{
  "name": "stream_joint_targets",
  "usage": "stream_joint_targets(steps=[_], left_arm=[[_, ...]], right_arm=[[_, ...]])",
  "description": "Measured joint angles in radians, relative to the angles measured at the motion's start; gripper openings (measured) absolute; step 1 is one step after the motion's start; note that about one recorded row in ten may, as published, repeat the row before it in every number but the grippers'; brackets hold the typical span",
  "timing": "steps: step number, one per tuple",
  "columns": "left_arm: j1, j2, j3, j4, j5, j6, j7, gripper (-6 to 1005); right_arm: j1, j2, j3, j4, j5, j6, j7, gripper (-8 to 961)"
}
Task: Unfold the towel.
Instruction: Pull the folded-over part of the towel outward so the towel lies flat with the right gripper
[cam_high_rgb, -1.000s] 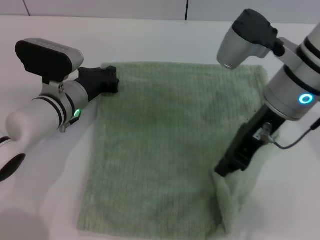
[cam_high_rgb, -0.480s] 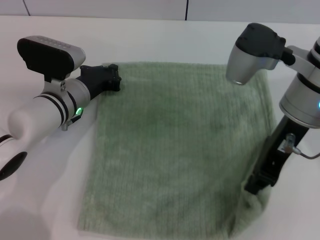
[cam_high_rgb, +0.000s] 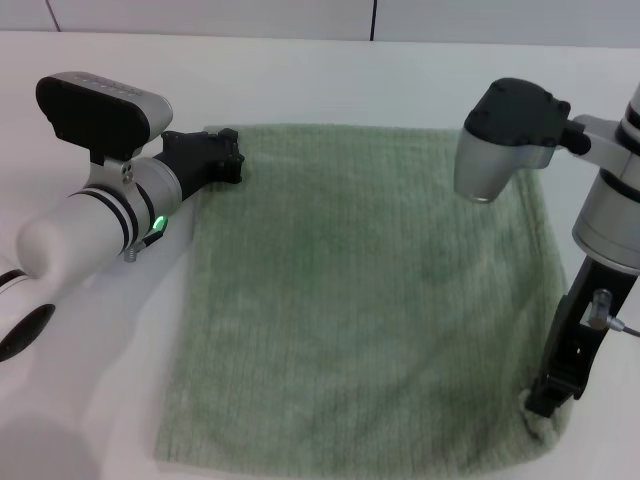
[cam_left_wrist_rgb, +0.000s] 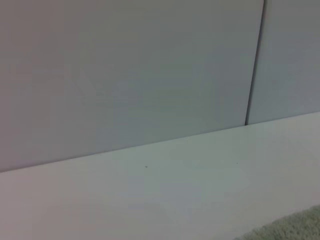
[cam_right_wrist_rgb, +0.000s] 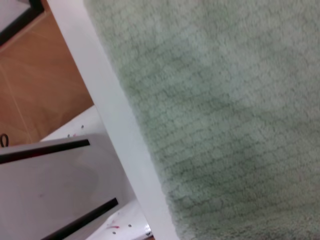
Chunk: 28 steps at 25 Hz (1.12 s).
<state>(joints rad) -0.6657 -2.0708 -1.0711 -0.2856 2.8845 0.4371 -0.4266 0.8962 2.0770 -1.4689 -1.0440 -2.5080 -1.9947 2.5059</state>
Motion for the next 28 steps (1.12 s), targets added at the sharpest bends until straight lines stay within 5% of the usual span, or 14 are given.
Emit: stream_joint_targets(steps=[17, 28], left_arm=[[0.005, 0.0, 0.005, -0.011, 0.001, -0.001, -0.002, 126], [0.006, 0.0, 0.007, -0.011, 0.001, -0.002, -0.005, 132]], right_arm=[[0.008, 0.002, -0.025, 0.022, 0.001, 0.017, -0.004, 218], [-0.052, 0.004, 0.066, -0.079, 0.007, 0.281, -0.056, 243]])
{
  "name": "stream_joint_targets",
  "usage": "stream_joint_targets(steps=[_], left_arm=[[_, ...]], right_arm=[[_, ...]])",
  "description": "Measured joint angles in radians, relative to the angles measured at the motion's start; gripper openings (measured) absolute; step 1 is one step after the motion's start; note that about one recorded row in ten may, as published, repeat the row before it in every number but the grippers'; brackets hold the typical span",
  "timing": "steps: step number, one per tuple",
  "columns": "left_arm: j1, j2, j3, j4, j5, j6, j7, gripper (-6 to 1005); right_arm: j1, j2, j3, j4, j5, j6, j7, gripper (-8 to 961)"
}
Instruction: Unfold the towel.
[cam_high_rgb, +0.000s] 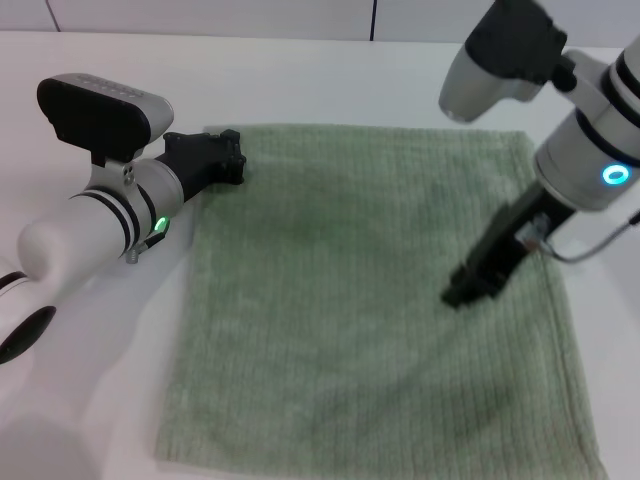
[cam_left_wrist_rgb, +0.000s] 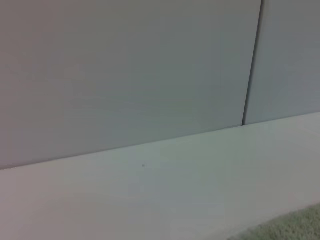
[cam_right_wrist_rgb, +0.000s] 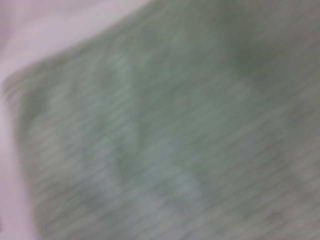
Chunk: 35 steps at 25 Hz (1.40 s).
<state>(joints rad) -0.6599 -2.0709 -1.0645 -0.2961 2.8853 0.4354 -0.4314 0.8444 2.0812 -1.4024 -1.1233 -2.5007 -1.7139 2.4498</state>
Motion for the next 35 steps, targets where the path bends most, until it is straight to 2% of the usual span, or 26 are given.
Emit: stream_joint_targets(steps=[5, 9, 12, 15, 17, 21, 25, 27, 30, 33, 34, 35], left_arm=[[0.001, 0.0, 0.0, 0.0, 0.0, -0.013, 0.0, 134], [0.002, 0.0, 0.0, 0.0, 0.0, -0.017, -0.001, 136], [0.004, 0.0, -0.003, -0.001, -0.001, -0.015, -0.001, 138], [0.018, 0.0, -0.017, -0.001, -0.004, 0.031, -0.002, 139], [0.043, 0.0, -0.042, -0.006, -0.006, 0.109, -0.002, 140], [0.136, 0.002, -0.102, -0.033, -0.006, 0.335, 0.001, 142], [0.209, 0.004, -0.139, -0.03, -0.005, 0.559, 0.011, 144], [0.237, 0.005, -0.151, -0.028, -0.006, 0.628, 0.012, 145], [0.267, 0.005, -0.179, -0.027, -0.006, 0.698, 0.014, 147], [0.283, 0.002, -0.236, -0.026, -0.006, 0.702, 0.015, 148], [0.287, 0.001, -0.253, -0.026, -0.006, 0.699, 0.014, 194], [0.29, -0.001, -0.266, -0.026, -0.006, 0.698, 0.014, 240]], right_arm=[[-0.076, 0.006, 0.008, -0.037, -0.016, 0.262, -0.077, 243], [-0.178, 0.011, 0.07, -0.083, 0.081, 0.495, -0.209, 244], [-0.263, 0.011, 0.136, -0.091, 0.305, 0.622, -0.404, 244], [-0.366, 0.011, 0.169, -0.052, 0.678, 0.712, -0.745, 243], [-0.424, 0.011, 0.163, -0.017, 0.925, 0.741, -0.98, 243], [-0.536, 0.011, 0.126, 0.072, 1.378, 0.741, -1.455, 242], [-0.575, -0.001, 0.129, 0.24, 1.695, 0.64, -1.722, 252], [-0.581, -0.004, 0.16, 0.313, 1.745, 0.592, -1.748, 262], [-0.601, 0.001, 0.221, 0.387, 1.759, 0.538, -1.783, 277], [-0.609, 0.004, 0.259, 0.481, 1.842, 0.493, -1.867, 292], [-0.606, 0.003, 0.265, 0.519, 1.88, 0.476, -1.904, 297], [-0.602, 0.002, 0.267, 0.549, 1.91, 0.464, -1.937, 367]])
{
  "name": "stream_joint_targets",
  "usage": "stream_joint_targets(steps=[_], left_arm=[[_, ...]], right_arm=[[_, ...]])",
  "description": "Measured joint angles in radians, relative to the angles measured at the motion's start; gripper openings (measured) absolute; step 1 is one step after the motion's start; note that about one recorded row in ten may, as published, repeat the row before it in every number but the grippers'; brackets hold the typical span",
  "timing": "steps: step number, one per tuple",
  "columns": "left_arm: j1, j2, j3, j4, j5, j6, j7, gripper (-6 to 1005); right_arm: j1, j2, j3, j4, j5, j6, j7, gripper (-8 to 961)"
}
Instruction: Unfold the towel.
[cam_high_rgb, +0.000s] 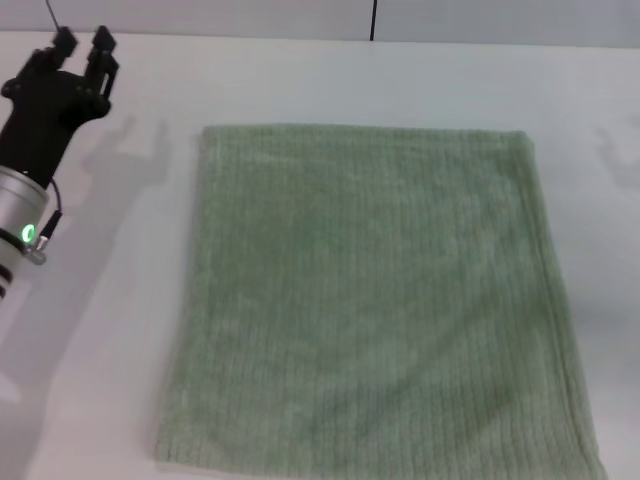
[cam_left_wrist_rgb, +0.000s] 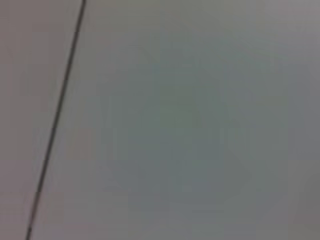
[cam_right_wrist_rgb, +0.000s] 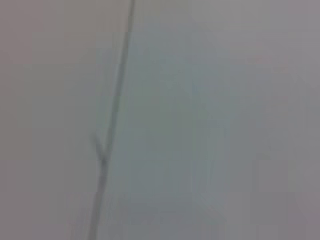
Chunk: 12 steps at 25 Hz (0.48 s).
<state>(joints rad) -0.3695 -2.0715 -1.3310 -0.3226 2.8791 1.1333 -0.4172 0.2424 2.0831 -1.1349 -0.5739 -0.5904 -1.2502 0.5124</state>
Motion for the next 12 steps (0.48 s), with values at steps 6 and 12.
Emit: stream_joint_targets(steps=[6, 12], left_arm=[[0.009, -0.001, -0.025, -0.006, -0.001, 0.008, 0.006, 586], [-0.007, -0.001, -0.035, 0.012, -0.002, 0.001, 0.036, 810]], right_arm=[[0.02, -0.001, 0.013, 0.1, 0.179, -0.077, -0.126, 686], [0.065, -0.004, 0.049, 0.199, 0.29, -0.145, -0.182, 730]])
